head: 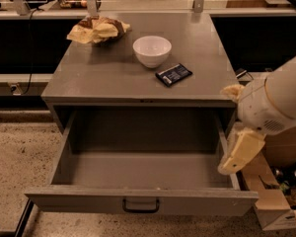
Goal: Close top drawer
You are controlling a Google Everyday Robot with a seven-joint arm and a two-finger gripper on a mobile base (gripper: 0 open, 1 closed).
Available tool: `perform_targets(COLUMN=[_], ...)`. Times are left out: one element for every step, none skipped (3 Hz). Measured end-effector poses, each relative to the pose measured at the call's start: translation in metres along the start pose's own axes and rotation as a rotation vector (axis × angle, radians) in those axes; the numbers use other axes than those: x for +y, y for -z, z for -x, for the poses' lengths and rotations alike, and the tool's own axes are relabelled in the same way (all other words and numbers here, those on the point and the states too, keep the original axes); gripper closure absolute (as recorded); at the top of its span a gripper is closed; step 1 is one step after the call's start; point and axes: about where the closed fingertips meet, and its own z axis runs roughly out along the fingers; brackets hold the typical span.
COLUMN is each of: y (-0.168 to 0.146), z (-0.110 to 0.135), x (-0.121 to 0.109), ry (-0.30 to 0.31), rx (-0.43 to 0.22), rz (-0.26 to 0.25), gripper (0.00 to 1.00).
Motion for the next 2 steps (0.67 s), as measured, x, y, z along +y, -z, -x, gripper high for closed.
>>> perform_targets(y=[-0.027,-0.039], z=[-0.004,-0.006], x=[0.021,0.041], ry=[-0.012,-0.010], rx=[-0.040,-0.046], rz=[0.016,0.036], gripper=[0.18,0.41])
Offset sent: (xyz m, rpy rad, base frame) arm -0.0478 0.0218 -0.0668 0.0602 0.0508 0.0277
